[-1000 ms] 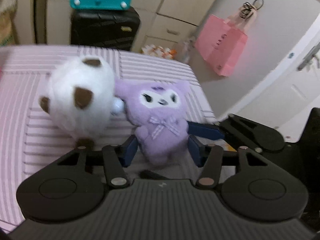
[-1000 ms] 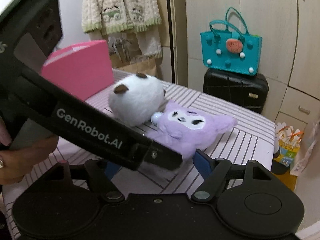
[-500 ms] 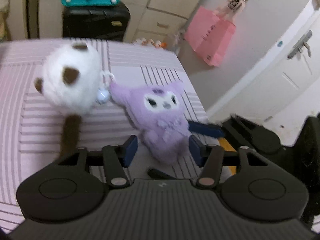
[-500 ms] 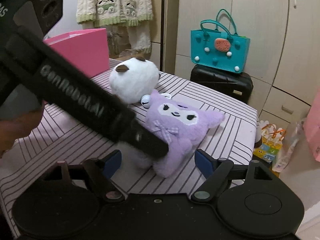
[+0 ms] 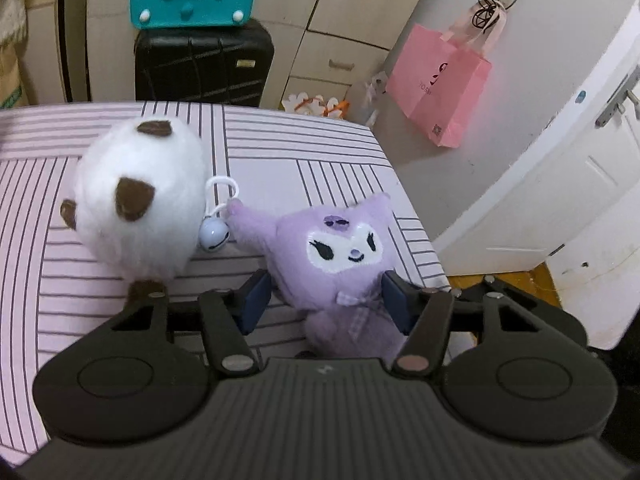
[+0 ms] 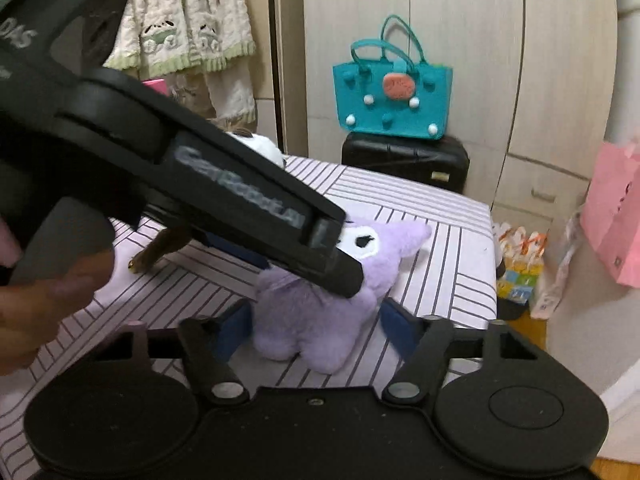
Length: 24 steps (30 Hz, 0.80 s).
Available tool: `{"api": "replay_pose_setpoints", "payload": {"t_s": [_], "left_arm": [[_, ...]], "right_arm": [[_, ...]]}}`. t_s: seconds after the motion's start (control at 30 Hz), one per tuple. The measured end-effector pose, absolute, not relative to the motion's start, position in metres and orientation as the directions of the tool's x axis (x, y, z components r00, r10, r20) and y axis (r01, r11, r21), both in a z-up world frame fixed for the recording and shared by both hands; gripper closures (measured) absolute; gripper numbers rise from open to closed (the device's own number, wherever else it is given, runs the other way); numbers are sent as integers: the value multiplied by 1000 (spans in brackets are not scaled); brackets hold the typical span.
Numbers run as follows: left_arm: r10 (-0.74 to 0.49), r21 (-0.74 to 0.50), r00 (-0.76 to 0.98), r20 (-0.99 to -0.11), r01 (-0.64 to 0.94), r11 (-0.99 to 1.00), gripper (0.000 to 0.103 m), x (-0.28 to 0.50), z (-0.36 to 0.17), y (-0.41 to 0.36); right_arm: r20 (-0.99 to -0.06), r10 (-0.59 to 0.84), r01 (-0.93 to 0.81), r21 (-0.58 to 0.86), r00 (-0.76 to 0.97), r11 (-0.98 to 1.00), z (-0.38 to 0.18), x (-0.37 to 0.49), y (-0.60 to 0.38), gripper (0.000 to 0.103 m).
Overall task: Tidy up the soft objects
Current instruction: 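Close the left tool on the purple plush toy's body, then lift and carry the purple plush over the pink box with the left tool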
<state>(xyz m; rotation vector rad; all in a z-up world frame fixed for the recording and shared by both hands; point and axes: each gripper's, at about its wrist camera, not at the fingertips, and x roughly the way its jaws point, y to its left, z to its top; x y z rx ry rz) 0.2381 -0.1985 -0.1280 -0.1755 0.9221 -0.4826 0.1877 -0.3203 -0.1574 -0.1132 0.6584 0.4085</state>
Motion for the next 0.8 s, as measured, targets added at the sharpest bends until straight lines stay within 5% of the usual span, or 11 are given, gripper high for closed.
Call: {"api": "replay_pose_setpoints", "payload": {"t_s": [0.2,0.8], "left_arm": [[-480,-350,510,-713,334,875,59,227,-126,-200],[-488,-337,467,-738,372,865,63,167,-113,-167]], "right_arm": [[-586,294,-360,3,755,933,-159,177,-312,46],[-575,373,-279,249,728,928,-155,144,-301,49]]}}
